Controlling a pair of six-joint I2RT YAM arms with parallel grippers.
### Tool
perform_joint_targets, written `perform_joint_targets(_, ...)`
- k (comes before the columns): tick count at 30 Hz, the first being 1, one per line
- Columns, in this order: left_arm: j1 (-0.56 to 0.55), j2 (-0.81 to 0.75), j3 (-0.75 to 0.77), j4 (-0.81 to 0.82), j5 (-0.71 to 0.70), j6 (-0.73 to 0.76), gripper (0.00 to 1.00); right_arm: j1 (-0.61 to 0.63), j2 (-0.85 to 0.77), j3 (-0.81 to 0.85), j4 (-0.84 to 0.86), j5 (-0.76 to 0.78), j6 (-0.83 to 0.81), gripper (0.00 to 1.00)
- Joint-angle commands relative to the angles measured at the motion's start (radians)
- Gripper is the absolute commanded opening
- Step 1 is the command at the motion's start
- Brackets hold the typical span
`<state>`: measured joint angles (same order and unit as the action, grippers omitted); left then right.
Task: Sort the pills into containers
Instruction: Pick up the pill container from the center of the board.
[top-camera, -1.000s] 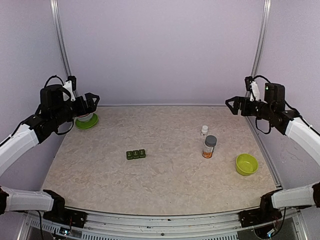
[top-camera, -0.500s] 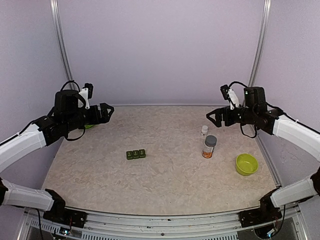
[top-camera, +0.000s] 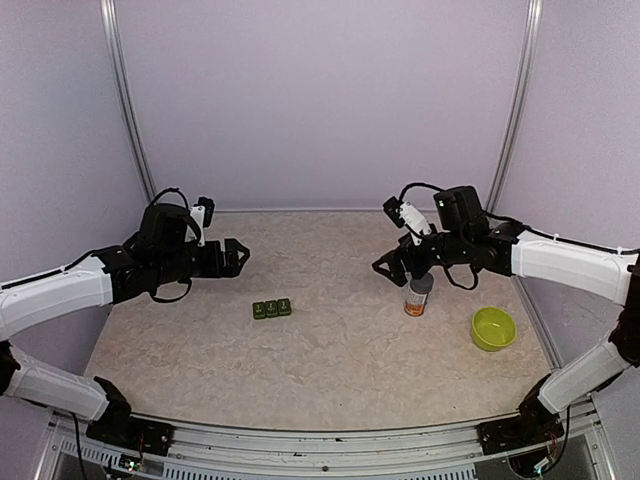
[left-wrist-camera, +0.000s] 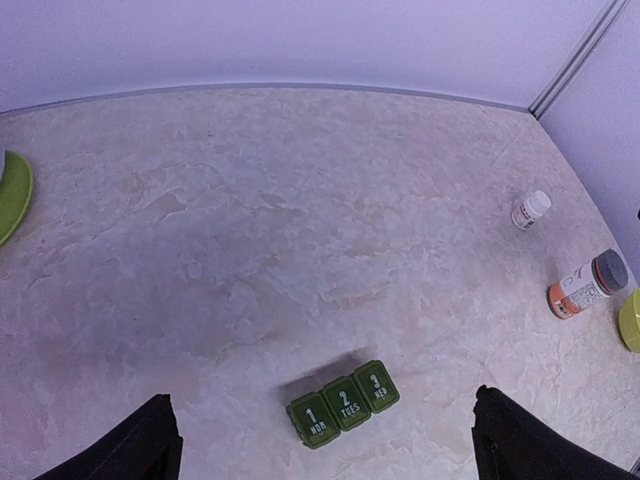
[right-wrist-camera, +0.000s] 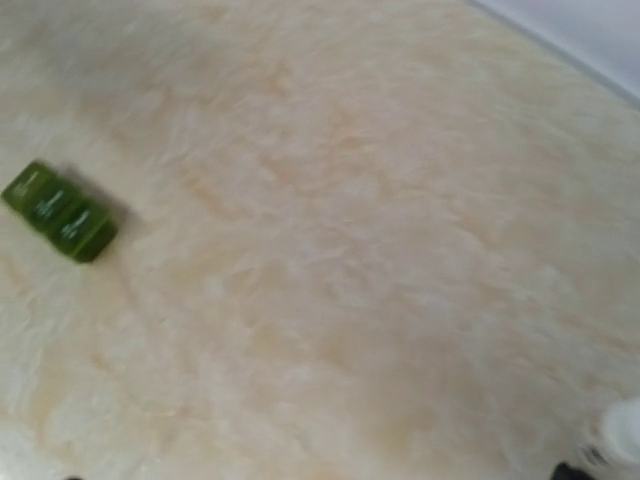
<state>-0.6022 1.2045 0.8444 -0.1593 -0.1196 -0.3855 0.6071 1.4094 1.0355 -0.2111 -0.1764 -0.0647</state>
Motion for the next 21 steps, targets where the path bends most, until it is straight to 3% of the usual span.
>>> perform_joint_targets(1,-0.017,0.021,-0.026,0.052,0.002,-0.023,0.99,0.085,0.059,0.053,0.029,0.03,-0.081,1.0)
perform_joint_targets(12,-0.02,0.031,-0.123,0.126,0.055,-0.069,0.99,0.224,0.231,0.121,0.081,-0.006,-0.199,1.0)
perform_joint_targets(21,-0.018,0.057,-0.194,0.205,0.063,-0.109,0.99,0.235,0.375,0.243,0.095,-0.135,-0.208,1.0)
